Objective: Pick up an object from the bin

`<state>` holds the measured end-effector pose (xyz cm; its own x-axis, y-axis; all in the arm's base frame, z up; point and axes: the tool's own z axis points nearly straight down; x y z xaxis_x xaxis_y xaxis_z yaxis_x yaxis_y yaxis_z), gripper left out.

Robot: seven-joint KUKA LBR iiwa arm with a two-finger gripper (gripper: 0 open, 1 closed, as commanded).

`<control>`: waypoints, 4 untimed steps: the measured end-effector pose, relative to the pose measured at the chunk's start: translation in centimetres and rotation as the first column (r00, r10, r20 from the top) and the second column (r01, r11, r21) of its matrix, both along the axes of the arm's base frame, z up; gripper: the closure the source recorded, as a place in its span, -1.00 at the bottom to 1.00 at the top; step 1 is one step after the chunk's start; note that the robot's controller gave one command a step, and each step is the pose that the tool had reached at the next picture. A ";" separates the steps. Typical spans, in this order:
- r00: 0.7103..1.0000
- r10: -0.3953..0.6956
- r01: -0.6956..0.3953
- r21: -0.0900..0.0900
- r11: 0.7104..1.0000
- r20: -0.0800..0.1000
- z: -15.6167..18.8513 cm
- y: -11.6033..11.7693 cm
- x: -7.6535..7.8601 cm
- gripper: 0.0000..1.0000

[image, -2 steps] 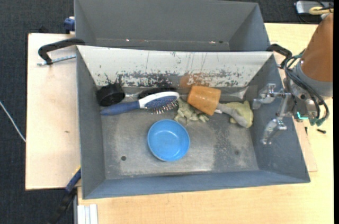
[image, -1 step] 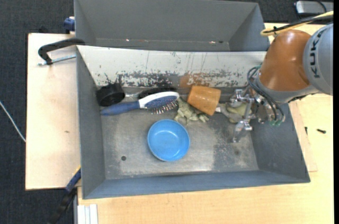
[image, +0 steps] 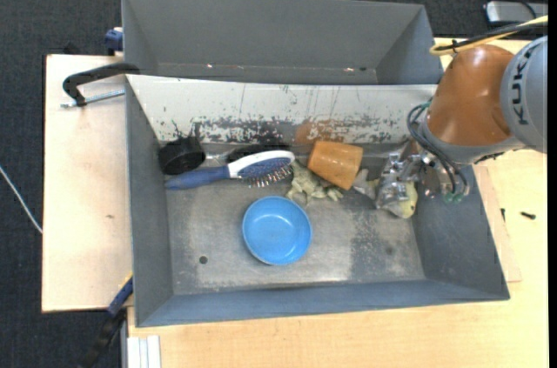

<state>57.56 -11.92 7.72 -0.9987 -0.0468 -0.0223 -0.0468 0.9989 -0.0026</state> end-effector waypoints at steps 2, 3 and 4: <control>1.000 0.000 0.000 -0.001 1.000 -0.002 -0.1 0.0 -0.1 1.00; 1.000 0.003 -0.003 0.000 1.000 -0.008 11.8 1.4 0.2 1.00; 0.945 0.328 -0.328 -0.005 0.945 -0.012 20.6 -3.7 -0.6 1.00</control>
Offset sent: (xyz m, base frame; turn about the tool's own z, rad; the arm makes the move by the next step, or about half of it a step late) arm 0.0000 0.0000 0.0000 0.0000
